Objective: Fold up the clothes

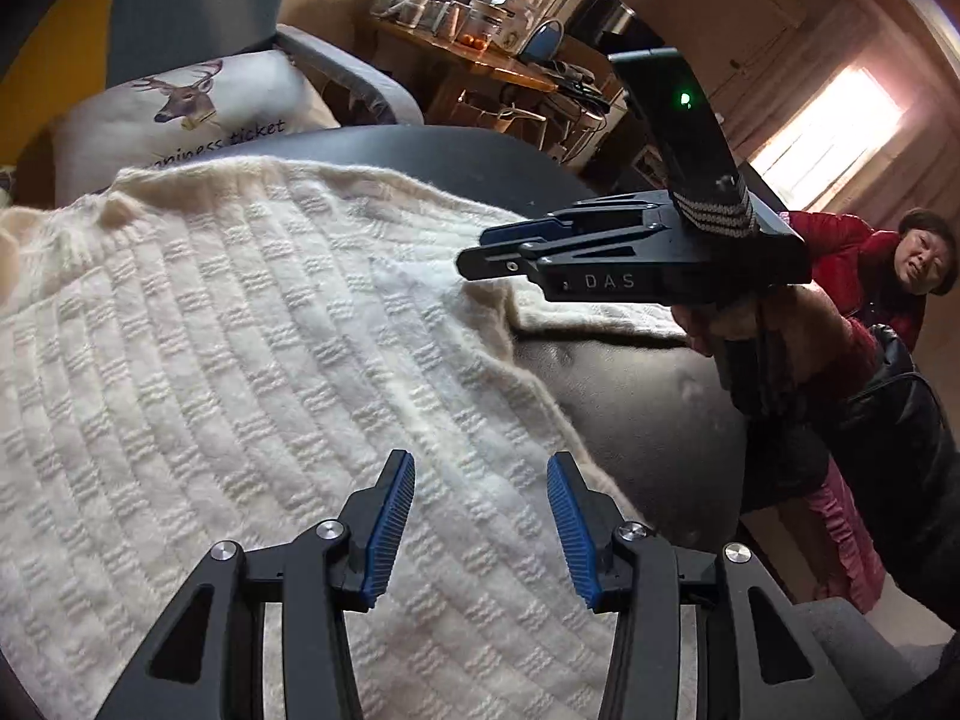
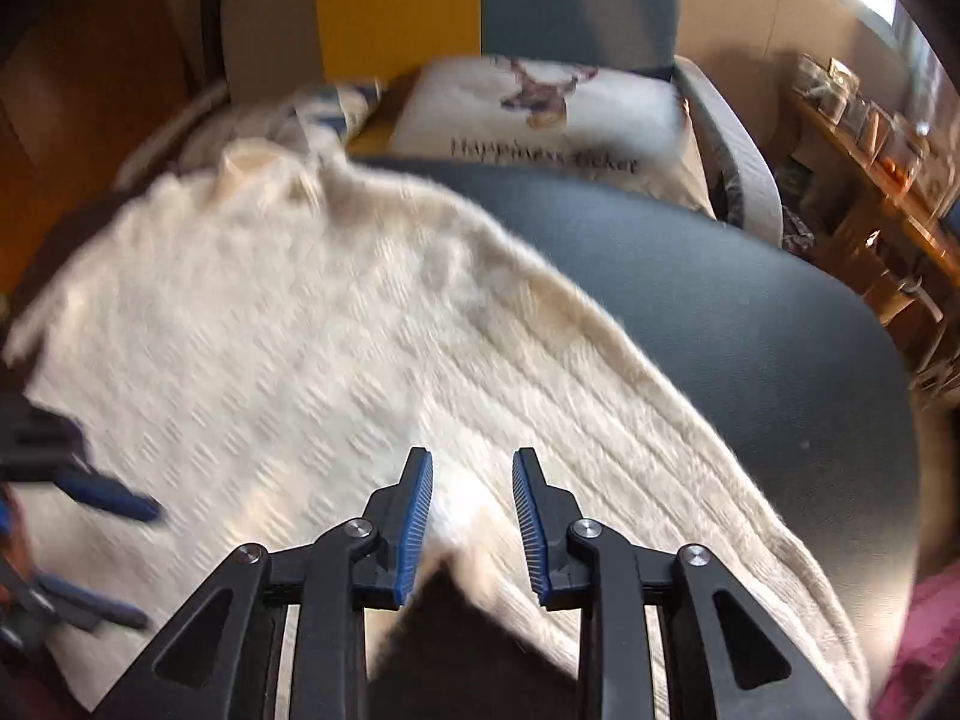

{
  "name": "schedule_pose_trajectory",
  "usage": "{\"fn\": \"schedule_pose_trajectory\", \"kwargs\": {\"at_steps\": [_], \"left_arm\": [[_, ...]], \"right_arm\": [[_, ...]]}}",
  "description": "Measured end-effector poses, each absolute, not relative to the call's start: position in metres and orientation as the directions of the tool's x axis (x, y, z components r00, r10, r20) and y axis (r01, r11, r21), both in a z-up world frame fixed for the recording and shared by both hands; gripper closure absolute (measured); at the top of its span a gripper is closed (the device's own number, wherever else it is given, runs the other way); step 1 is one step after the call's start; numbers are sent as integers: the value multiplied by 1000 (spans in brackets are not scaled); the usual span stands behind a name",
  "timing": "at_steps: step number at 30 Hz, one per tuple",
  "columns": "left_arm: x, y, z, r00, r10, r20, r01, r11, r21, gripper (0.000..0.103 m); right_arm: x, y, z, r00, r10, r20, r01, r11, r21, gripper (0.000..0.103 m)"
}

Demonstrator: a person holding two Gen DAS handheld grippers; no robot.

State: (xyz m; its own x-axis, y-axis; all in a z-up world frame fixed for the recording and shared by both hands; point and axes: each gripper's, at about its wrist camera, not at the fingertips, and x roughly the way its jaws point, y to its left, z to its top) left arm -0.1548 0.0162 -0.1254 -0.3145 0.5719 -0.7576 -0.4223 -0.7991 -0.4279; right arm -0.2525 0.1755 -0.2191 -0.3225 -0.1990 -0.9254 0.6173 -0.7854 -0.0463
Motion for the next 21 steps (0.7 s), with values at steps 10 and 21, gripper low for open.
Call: {"fn": "schedule_pose_trajectory", "kwargs": {"at_steps": [10,21], "left_arm": [[-124,8,-150,-285,528,-800,-412,-821,-395,56],[-118,-22,-140,-324,539,-778,-315,-836,-448,56]], "right_arm": [[-264,216,-214,-336,-305,-891,451,-883,133,74],[-219,443,-204,-492,-62,-868,-176,-970,169,74]]}}
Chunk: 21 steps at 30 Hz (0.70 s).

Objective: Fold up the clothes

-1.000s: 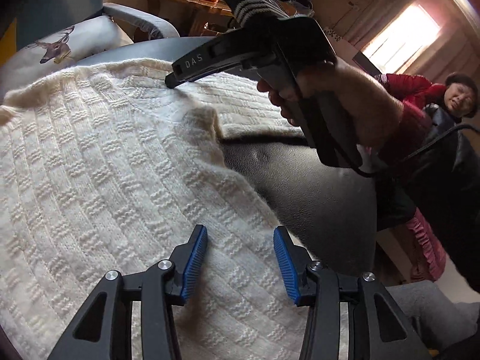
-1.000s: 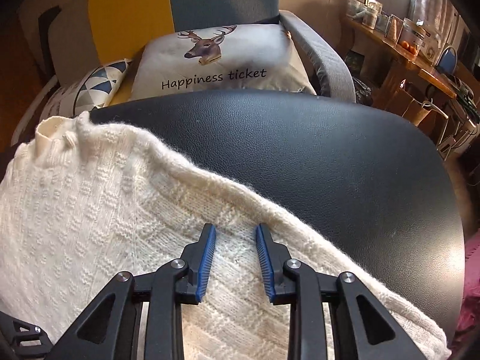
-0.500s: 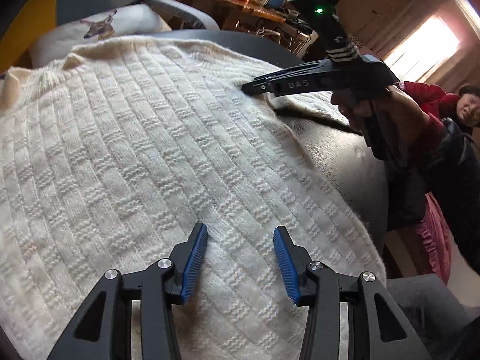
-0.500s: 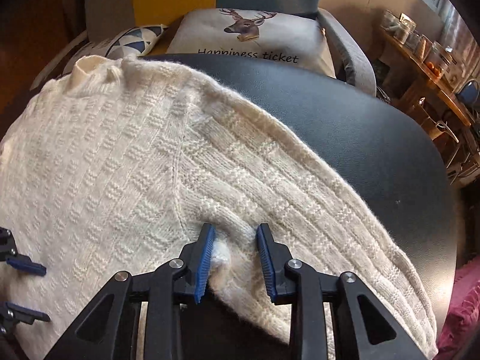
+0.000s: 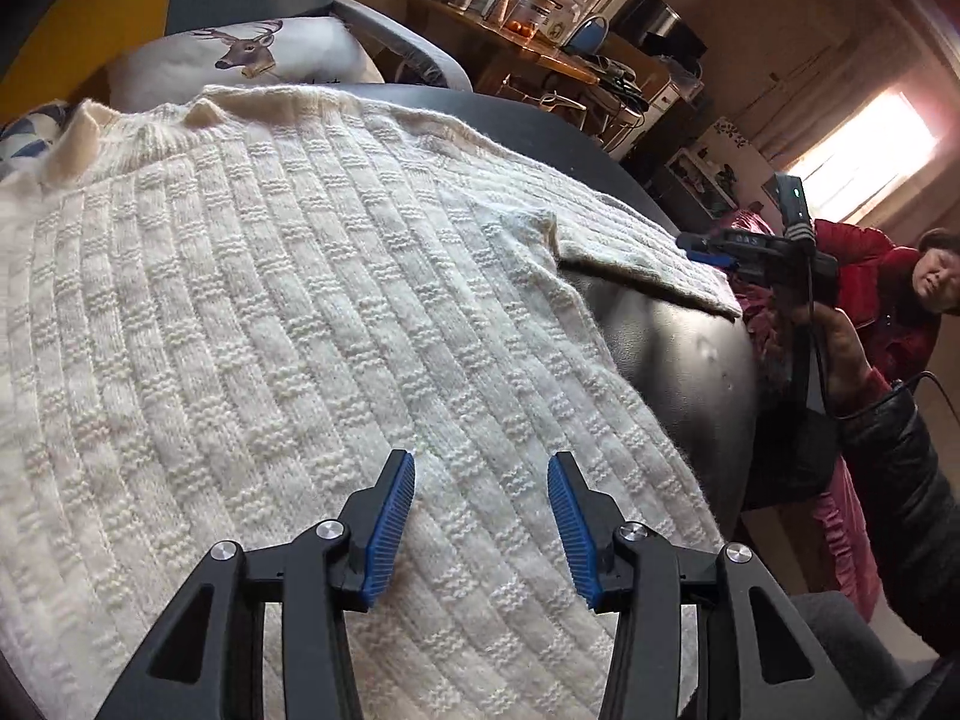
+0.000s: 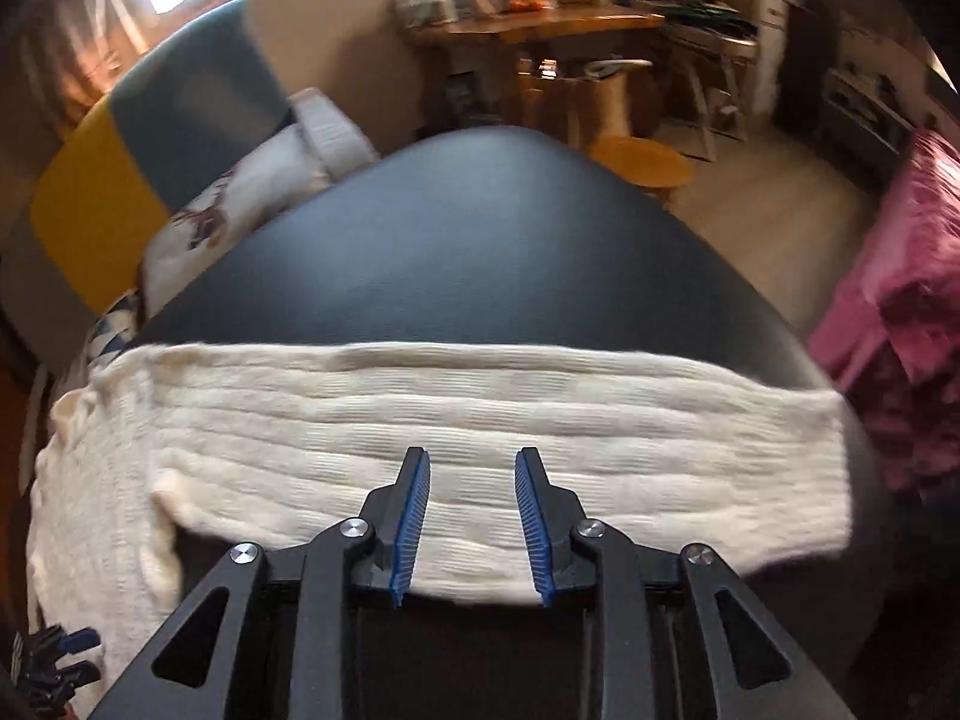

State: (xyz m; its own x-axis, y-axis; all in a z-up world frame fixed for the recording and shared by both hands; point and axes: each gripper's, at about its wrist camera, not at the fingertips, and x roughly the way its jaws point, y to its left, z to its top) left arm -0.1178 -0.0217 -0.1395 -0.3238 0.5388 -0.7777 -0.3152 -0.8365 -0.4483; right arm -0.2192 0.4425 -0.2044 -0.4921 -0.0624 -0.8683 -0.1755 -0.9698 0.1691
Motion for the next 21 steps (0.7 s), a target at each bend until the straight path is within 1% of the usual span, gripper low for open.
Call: {"fn": "schedule_pose_trajectory", "kwargs": {"at_steps": [2,4,7,9,11,14,18,21], "left_arm": [[-114,-26,-137,-332,529,-781,-298,-844,-445,56],[-123,-25,-131,-348,505,-790,-301,-858,-417,56],[-149,-20,-118,-384,475,-792,-305,-875,-377,56],[-172,-16,-111,-415,453,-789,-289,-888,-358,56],[-197,-11,-109,-431,429,-794,-267,-901,-342,56],[-231,-2,-117,-430,398,-810,-249,-915,-317,56],[-256,2,-152,-382,336,-861,-211,-939,-272,56],[-250,-1,-157,-411,343,-845,-227,-936,-269,56]], "right_arm": [[-210,467,-209,-499,-23,-866,-248,-954,168,74],[-204,481,-208,-505,26,-863,-290,-946,141,74],[-201,491,-208,-511,-1,-860,-281,-945,168,74],[-204,487,-212,-498,28,-867,-263,-957,120,74],[-205,488,-219,-487,34,-873,-260,-960,108,74],[-204,489,-223,-498,49,-866,-245,-966,87,75],[-202,491,-225,-516,50,-855,-230,-970,82,75],[-203,492,-226,-522,62,-851,-227,-972,68,75]]}}
